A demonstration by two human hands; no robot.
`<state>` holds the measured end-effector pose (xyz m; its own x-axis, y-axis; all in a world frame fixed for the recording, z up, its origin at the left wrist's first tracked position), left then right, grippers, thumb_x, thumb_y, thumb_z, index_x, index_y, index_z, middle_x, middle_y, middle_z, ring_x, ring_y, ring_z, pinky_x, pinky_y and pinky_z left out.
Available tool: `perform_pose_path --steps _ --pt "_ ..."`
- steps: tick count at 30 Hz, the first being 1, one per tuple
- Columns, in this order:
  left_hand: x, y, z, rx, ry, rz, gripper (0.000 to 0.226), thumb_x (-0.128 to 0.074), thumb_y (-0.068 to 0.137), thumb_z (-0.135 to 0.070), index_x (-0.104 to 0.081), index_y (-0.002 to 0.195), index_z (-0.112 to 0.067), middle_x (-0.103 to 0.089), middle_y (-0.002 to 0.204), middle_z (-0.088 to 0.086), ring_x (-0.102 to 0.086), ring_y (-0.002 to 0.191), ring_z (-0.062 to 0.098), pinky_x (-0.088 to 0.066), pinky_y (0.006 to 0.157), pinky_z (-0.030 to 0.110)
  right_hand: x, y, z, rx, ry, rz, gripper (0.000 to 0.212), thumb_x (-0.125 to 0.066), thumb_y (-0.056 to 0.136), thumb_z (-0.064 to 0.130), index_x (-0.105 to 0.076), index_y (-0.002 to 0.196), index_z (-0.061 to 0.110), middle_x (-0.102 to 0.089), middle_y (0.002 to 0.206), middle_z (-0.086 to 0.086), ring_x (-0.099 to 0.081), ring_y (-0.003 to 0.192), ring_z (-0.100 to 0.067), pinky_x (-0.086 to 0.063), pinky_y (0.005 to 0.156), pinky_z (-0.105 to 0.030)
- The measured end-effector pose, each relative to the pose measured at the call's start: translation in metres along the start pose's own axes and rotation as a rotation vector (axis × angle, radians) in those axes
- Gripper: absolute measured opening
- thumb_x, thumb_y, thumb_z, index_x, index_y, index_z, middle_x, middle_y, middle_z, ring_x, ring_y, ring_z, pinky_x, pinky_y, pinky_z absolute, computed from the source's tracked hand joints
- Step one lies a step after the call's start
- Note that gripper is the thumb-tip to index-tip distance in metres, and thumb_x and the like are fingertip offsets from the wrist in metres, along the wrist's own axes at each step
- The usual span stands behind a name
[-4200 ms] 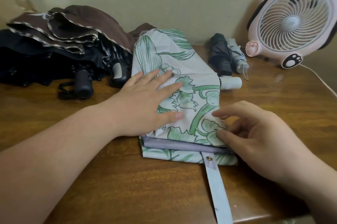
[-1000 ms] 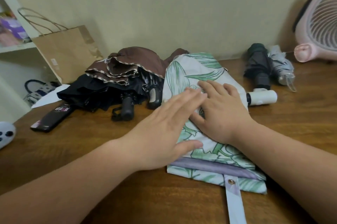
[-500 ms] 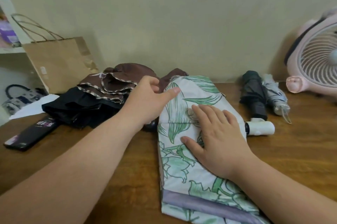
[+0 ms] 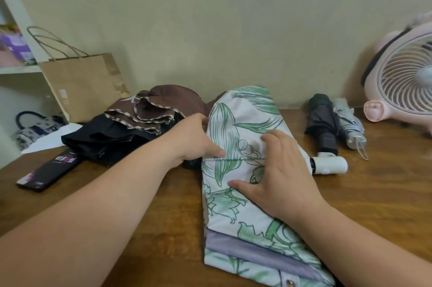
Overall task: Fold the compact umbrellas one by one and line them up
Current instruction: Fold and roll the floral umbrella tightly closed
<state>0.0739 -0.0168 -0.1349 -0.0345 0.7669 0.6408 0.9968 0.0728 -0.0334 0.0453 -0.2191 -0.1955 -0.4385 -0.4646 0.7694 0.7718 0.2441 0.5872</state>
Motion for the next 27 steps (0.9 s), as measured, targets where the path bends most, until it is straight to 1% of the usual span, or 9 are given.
perform_pose_path --steps 1,3,6,9,11,17,22,25,27 --pt "-0.001 0.0 0.002 -0.028 0.011 -0.028 0.08 -0.1 0.059 -0.016 -0.059 0.128 -0.022 -0.072 0.111 -0.006 -0.07 0.101 0.015 -0.059 0.092 0.039 0.004 0.0 0.002 0.025 -0.071 -0.066 0.093 -0.061 0.061 0.085 -0.05 0.117 0.012 -0.051 0.122 -0.008 -0.049 0.116 -0.031 -0.043 0.101 -0.043" --pt "-0.003 -0.001 0.005 -0.079 0.016 -0.052 0.09 -0.099 0.06 -0.02 -0.053 0.136 -0.026 -0.07 0.114 -0.009 -0.069 0.105 0.014 -0.058 0.095 0.042 0.01 0.001 0.006 0.049 -0.186 -0.116 0.074 -0.057 0.061 0.088 -0.047 0.086 0.019 -0.045 0.091 0.0 -0.046 0.089 -0.026 -0.039 0.078 -0.042" --pt "-0.006 -0.005 0.006 -0.165 0.014 -0.095 0.08 -0.096 0.067 -0.022 -0.052 0.133 -0.034 -0.073 0.103 -0.009 -0.071 0.095 0.011 -0.059 0.09 0.043 0.011 0.001 0.01 0.103 -0.227 -0.069 0.068 -0.056 0.067 0.089 -0.035 0.068 0.025 -0.034 0.069 0.007 -0.045 0.067 -0.022 -0.031 0.063 -0.035" --pt "-0.006 -0.011 0.003 -0.256 -0.015 -0.197 0.084 -0.093 0.073 -0.023 -0.043 0.139 -0.039 -0.069 0.098 -0.006 -0.068 0.081 0.003 -0.056 0.079 0.028 0.013 0.001 0.013 0.148 -0.216 -0.051 0.07 -0.062 0.067 0.086 -0.029 0.057 0.025 -0.027 0.054 0.009 -0.037 0.048 -0.019 -0.026 0.05 -0.029" --pt "-0.005 -0.012 0.0 -0.293 -0.065 -0.211 0.084 -0.091 0.076 -0.021 -0.041 0.14 -0.041 -0.068 0.1 -0.008 -0.068 0.082 0.0 -0.056 0.076 0.023 0.015 0.002 0.015 0.163 -0.209 -0.052 0.071 -0.067 0.066 0.084 -0.029 0.056 0.025 -0.028 0.051 0.009 -0.036 0.046 -0.019 -0.024 0.049 -0.028" --pt "-0.005 0.0 -0.003 -0.286 -0.369 -0.248 0.051 -0.082 0.086 -0.012 -0.059 0.129 -0.025 -0.076 0.096 0.003 -0.075 0.087 0.017 -0.062 0.083 0.039 0.019 0.003 0.017 0.192 -0.211 -0.047 0.067 -0.065 0.068 0.084 -0.031 0.062 0.026 -0.037 0.056 0.008 -0.045 0.057 -0.02 -0.027 0.058 -0.031" --pt "-0.015 0.004 -0.001 -0.203 -0.606 -0.079 0.039 -0.079 0.086 -0.005 -0.068 0.123 -0.01 -0.076 0.111 0.015 -0.072 0.108 0.033 -0.057 0.098 0.05 0.029 0.009 0.014 0.173 -0.207 -0.019 0.067 -0.071 0.063 0.08 -0.03 0.066 0.026 -0.038 0.059 0.008 -0.047 0.057 -0.021 -0.029 0.053 -0.03" --pt "-0.019 0.002 0.005 -0.201 -0.576 -0.087 0.025 -0.078 0.088 -0.007 -0.073 0.112 -0.011 -0.076 0.109 0.014 -0.071 0.107 0.034 -0.055 0.101 0.052 0.033 0.013 0.01 0.142 -0.224 0.094 0.058 -0.071 0.068 0.075 -0.038 0.068 0.027 -0.044 0.065 0.01 -0.05 0.062 -0.018 -0.032 0.052 -0.031" --pt "-0.023 0.002 0.009 -0.194 -0.572 -0.107 0.008 -0.074 0.093 -0.01 -0.074 0.101 -0.012 -0.078 0.102 0.01 -0.073 0.102 0.032 -0.054 0.101 0.056 0.037 0.012 0.007 0.077 -0.206 0.283 0.051 -0.066 0.078 0.072 -0.044 0.075 0.026 -0.049 0.074 0.008 -0.05 0.072 -0.017 -0.036 0.06 -0.033"
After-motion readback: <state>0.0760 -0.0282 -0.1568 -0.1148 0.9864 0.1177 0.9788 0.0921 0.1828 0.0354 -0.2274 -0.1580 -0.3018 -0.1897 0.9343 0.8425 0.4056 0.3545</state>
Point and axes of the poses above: each hand's wrist, its own y-axis towards the middle knuckle, its own x-axis out of the back of the hand, z = x × y, the point moved 4 cm from there along y, towards the middle knuckle
